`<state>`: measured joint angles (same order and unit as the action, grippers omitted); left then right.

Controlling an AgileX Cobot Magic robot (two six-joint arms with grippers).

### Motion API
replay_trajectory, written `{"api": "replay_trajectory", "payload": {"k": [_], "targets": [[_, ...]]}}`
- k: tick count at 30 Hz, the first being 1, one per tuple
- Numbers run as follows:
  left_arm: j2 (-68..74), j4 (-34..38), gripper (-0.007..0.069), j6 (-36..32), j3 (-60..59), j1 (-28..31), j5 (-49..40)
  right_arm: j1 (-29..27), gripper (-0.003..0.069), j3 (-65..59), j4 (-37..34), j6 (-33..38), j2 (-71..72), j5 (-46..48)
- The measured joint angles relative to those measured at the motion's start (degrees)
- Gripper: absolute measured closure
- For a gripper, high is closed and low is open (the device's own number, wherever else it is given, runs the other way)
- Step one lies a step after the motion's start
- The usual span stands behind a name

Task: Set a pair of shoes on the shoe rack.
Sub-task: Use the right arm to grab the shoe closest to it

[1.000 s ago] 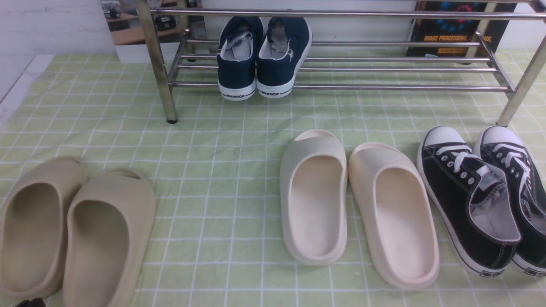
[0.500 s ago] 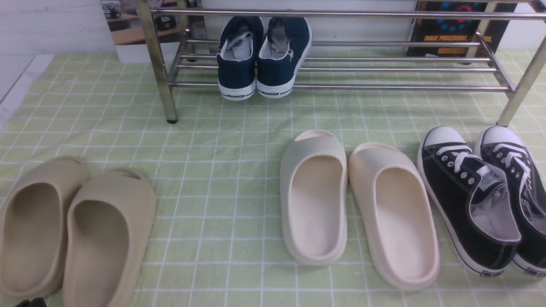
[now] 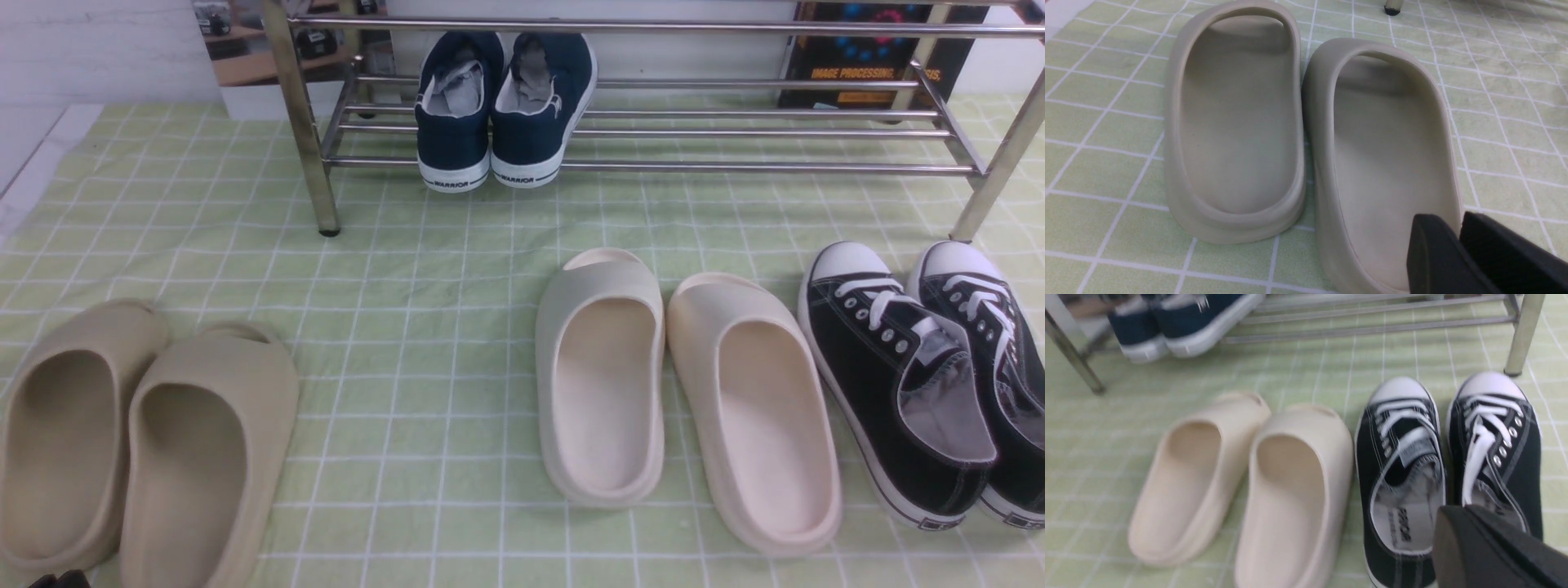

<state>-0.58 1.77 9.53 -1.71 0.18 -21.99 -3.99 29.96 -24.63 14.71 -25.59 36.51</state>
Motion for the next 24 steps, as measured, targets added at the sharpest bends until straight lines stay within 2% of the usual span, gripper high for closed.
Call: {"api": "replay_trajectory", "payload": {"k": [6,8,11,14,16,19,20,21,24], "targets": [[0.0,0.0,0.0507,0.0,0.0,0.0,0.0,1.9,0.0662,16.1,8.6,0.2,-19.5,18.6],[0.0,0.0,0.0505,0.0,0.0,0.0,0.0,2.9,0.0662,18.0,9.4,0.2,-22.3,20.0],[0.0,0.0,0.05,0.0,0.0,0.0,0.0,7.6,0.0659,22.5,13.2,0.0,-30.3,21.8],[0.0,0.0,0.0498,0.0,0.0,0.0,0.0,12.4,0.0654,24.0,17.8,-2.5,-36.7,22.0],[0.0,0.0,0.0496,0.0,0.0,0.0,0.0,16.1,0.0636,24.2,22.9,-7.0,-42.3,21.7],[0.0,0.0,0.0492,0.0,0.0,0.0,0.0,18.6,0.059,24.2,27.5,-12.2,-47.7,20.5],[0.0,0.0,0.0491,0.0,0.0,0.0,0.0,19.3,0.0526,24.2,29.5,-15.3,-50.9,18.5],[0.0,0.0,0.049,0.0,0.0,0.0,0.0,19.4,0.0526,24.2,29.6,-15.3,-51.3,18.2],[0.0,0.0,0.0491,0.0,0.0,0.0,0.0,19.5,0.0358,24.2,31.0,-17.8,-56.9,13.1]]}}
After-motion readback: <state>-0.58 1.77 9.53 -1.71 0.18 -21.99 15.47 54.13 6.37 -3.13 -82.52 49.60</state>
